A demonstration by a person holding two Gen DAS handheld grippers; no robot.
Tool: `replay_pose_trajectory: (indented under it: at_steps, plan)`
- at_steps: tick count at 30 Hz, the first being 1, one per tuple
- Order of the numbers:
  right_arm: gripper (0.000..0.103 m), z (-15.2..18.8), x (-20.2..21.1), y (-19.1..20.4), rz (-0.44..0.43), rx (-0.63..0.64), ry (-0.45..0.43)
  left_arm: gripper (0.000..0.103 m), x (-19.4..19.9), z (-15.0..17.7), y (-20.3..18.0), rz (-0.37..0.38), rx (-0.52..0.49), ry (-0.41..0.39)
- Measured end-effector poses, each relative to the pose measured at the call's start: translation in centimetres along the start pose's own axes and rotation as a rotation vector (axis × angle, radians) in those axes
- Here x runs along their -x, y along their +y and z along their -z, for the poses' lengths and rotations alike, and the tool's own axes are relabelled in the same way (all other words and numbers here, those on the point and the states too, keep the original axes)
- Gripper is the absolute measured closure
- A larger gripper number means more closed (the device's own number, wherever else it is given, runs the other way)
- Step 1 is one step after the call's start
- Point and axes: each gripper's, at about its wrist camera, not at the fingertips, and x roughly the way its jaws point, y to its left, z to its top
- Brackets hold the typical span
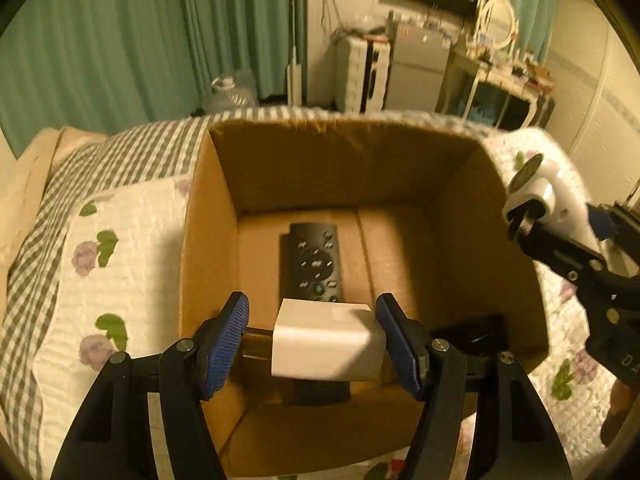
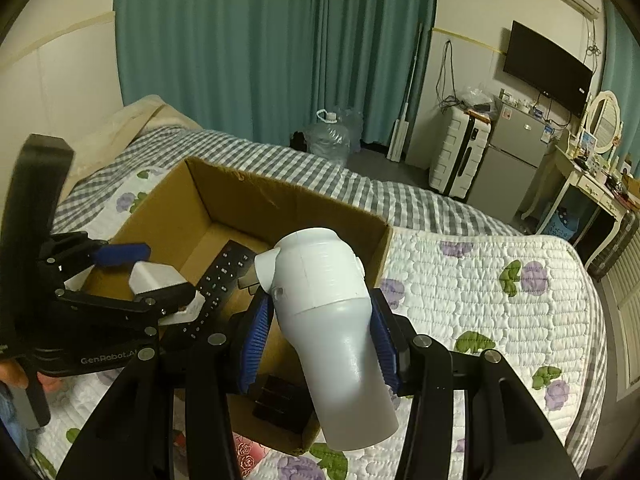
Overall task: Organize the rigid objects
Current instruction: 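Place the white plug charger in the box with the left gripper while the right drops the bottle in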
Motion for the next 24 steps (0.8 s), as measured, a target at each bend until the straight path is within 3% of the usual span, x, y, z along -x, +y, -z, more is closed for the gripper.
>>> replay_pose_trajectory:
  at_steps: [3,14,17,24]
  plan:
    - [0.056,0.2,-0.6,0.2,-0.004,0.010,0.014,0.034,0.0,0.1,-0.6,-0.009,-0.040,0.022]
    - [0.055,-1.2,-4.6,1.6,-0.015,0.058,0.060,0.034,1.1,-0.7,1.3,0.101,0.039,0.091]
    - [0.029,-0.7,-4.6,1.4,0.012,0.043,0.031,0.034,1.2,-0.8,1.3,0.103,0.033,0.101]
    - [0.029,1.0,-2.7,1.2,-0.052,0.024,-0.006,0.034,1.3,-0.9,1.4,0.102,0.038,0.106]
